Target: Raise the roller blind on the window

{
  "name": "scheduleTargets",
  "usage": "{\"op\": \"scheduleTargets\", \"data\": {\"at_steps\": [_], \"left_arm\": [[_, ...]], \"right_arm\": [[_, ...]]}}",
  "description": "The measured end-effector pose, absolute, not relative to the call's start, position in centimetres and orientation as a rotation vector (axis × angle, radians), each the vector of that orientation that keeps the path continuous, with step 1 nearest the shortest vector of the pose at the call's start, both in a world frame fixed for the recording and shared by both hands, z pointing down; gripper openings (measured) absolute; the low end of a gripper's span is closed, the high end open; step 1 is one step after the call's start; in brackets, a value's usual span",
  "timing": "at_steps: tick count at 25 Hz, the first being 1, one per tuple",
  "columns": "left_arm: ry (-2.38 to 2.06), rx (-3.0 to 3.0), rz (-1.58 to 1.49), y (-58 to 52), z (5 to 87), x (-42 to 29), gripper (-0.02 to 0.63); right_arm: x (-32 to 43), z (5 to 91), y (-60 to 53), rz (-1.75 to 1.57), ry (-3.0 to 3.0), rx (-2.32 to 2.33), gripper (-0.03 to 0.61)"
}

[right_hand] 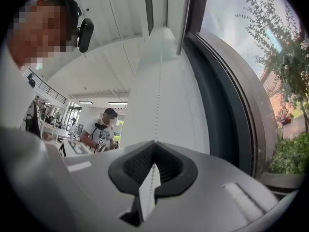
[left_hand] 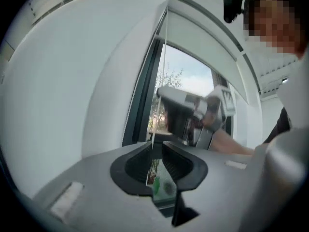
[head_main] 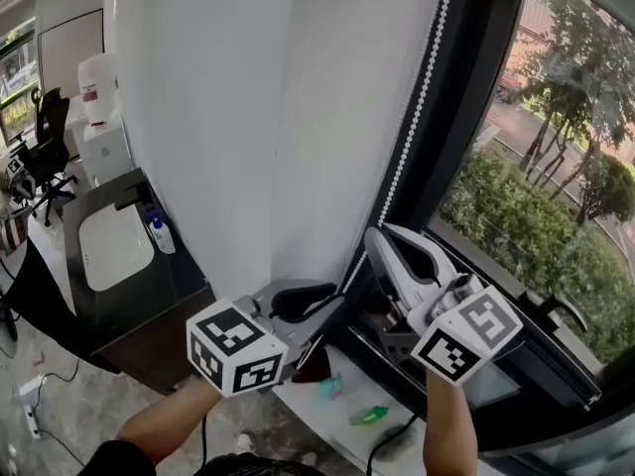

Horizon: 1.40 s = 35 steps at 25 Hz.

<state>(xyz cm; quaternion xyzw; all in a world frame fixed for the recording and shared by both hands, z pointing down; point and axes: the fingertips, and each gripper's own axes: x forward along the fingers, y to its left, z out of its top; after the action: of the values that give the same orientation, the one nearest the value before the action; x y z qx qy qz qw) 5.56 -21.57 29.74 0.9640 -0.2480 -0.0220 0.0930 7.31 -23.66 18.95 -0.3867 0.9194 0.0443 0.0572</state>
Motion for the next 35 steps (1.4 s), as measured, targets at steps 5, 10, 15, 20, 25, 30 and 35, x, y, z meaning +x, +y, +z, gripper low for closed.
{"op": "scheduleTargets", "data": {"at_steps": [5, 10, 15, 20, 25, 30, 35], "left_arm": [[-0.8, 2.933, -0.195, -22.1, 23.6, 4.9, 0.069], [-0.839, 2.961, -0.165, -23.3, 22.9, 6.6, 0.069], [-0.849, 2.98, -0.136, -23.8, 22.9, 7.6, 0.068], [-0.818, 3.005, -0.122, -23.6, 22.8, 7.9, 0.012], [-0.907, 3.008, -0.144, -24.1, 24.6, 7.0, 0.014], [-0.902, 2.947, 0.034, -25.0, 31.3, 7.5, 0.014], [-0.852, 2.876, 0.135, -25.0, 36.0, 7.8, 0.015]], "right_arm": [[7.2, 27.7, -23.8, -0.058, 2.914, -1.209, 0.008], [6.2, 37.9, -23.0, -0.298, 3.029, -1.23, 0.007], [6.3, 39.1, -22.3, -0.367, 3.003, -1.222, 0.007], [6.9, 39.2, -22.1, -0.387, 2.993, -1.247, 0.008], [9.9, 36.6, -22.3, -0.424, 2.741, -1.312, 0.031], [9.9, 33.5, -21.8, -0.437, 2.702, -1.274, 0.054], [8.8, 33.9, -20.9, -0.488, 2.78, -1.242, 0.107]]}}
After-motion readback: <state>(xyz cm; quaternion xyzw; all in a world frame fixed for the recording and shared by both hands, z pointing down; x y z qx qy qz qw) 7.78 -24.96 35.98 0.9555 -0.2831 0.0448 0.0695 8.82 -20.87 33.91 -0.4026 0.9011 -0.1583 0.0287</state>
